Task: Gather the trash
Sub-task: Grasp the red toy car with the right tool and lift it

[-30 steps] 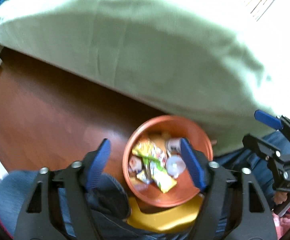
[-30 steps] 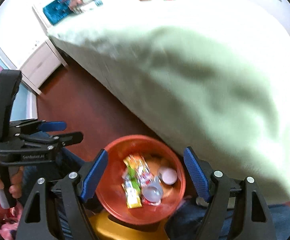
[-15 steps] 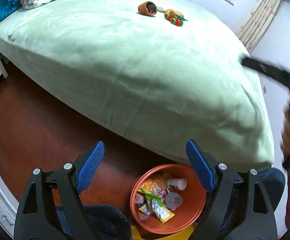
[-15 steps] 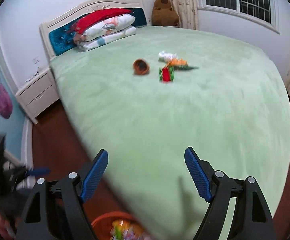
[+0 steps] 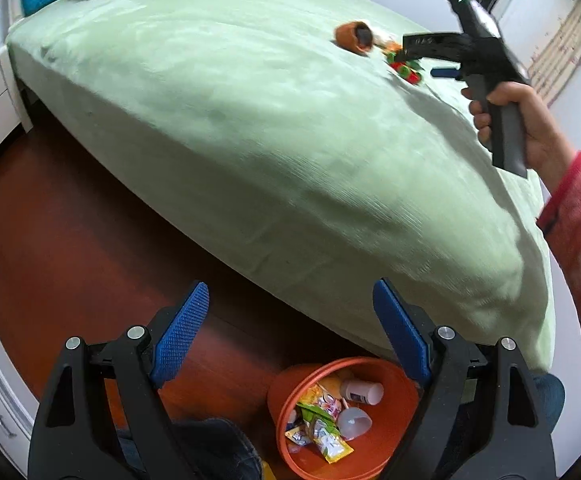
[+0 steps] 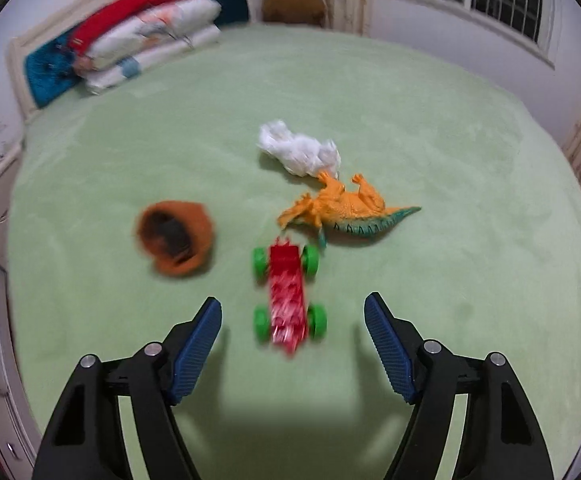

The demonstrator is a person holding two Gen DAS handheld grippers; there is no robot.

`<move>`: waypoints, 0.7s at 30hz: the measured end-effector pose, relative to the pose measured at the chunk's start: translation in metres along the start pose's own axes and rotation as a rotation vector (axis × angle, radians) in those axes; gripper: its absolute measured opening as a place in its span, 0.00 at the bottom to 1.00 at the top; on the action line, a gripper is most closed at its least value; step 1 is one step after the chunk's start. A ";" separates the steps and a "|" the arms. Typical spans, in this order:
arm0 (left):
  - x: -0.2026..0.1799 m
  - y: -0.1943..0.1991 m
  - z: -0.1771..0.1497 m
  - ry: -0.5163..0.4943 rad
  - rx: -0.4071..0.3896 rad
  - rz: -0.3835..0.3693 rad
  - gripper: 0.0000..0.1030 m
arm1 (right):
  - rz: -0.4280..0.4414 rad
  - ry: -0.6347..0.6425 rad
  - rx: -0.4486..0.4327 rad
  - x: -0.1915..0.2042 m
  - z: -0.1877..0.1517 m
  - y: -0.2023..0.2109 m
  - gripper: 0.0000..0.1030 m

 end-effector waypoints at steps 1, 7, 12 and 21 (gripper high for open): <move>0.003 -0.001 0.002 0.010 0.001 0.004 0.80 | -0.020 -0.008 0.025 -0.002 0.004 -0.012 0.61; 0.012 -0.011 0.008 0.038 0.014 0.008 0.80 | 0.001 -0.008 0.033 -0.005 0.002 -0.015 0.37; 0.007 -0.012 0.012 0.036 0.013 -0.013 0.80 | 0.031 0.008 0.001 -0.008 -0.008 0.009 0.37; -0.011 -0.005 0.015 0.007 0.001 -0.014 0.80 | 0.072 0.025 -0.052 -0.017 -0.031 0.055 0.37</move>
Point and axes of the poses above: each gripper's, at about its wrist camera, not at the fingertips, and y roughly against the way its jaws point, x to its left, z to its top, the point moved 1 cm from there along -y, roughly the way its jaws point, and after that the axes turned 5 degrees about z, right-handed, at the moved point
